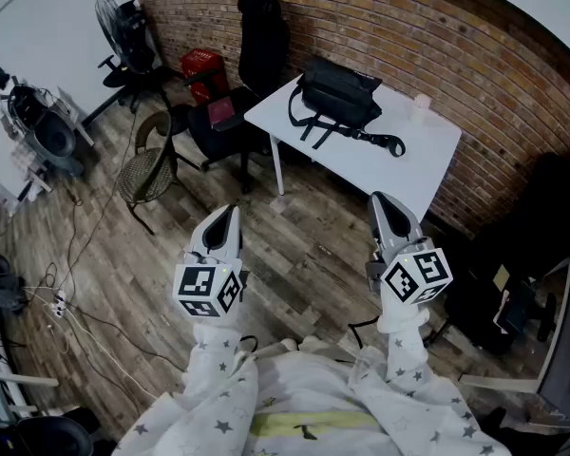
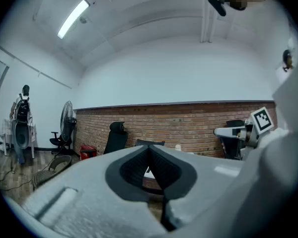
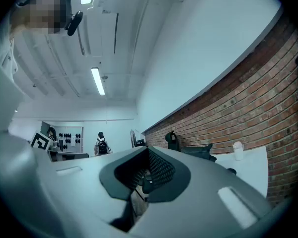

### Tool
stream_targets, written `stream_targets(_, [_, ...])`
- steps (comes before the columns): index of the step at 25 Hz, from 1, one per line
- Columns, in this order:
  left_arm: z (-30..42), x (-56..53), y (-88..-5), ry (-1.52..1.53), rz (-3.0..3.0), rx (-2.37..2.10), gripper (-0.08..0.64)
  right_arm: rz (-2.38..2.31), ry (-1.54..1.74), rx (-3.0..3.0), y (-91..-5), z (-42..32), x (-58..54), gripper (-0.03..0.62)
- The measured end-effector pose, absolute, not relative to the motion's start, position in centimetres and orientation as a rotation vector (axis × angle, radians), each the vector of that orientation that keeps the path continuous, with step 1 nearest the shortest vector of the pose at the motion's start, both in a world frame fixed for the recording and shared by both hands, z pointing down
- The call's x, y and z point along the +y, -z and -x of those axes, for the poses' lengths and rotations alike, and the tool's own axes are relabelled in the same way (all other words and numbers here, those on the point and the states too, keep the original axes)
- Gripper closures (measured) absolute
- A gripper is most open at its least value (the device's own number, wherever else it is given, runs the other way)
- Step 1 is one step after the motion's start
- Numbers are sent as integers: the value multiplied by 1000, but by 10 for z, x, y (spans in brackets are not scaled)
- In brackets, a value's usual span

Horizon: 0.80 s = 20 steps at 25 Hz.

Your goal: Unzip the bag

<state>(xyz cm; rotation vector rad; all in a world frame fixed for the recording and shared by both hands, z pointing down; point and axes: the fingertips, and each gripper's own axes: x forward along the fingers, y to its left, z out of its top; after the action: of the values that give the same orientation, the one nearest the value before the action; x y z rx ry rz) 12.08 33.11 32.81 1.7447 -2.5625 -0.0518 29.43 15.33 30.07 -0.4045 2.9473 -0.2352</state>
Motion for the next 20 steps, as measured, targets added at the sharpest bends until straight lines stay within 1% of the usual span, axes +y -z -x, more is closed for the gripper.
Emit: stream_targets(20, [-132, 325, -358, 17, -1652, -2542, 561, 372, 355, 2950, -332, -296, 133, 592])
